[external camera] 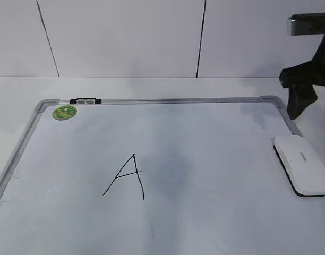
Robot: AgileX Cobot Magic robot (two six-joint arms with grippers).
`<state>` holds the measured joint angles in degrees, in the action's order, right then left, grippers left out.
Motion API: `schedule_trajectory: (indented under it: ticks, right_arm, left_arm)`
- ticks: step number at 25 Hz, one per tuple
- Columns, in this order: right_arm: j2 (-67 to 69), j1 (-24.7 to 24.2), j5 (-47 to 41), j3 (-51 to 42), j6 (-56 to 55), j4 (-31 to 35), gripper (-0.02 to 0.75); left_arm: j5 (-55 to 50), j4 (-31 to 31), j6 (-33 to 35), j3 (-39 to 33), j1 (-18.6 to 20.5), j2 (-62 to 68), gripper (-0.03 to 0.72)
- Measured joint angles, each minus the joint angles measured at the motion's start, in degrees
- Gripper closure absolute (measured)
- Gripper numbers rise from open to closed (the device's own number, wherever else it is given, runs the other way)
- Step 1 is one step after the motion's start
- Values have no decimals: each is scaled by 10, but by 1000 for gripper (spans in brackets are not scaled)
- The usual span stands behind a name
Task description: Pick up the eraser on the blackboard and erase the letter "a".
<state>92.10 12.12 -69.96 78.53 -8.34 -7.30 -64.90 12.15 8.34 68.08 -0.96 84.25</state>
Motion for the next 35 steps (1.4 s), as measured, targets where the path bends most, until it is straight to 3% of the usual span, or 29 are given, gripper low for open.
schedule_trajectory:
  ticks: [8,24,35]
  right_arm:
    - [-90,0,-3,-30,2,8,153]
    - [-419,0,-13,-251,-9,13,153]
    - [-645,0,-19,-387,-11,-12,153]
  left_arm:
    - [-50,0,-37,-20,0,-124,317]
    - [-62,-2,-61,-244,0,-450,317]
    - [-68,-19,-76,-361,-34,-612,317]
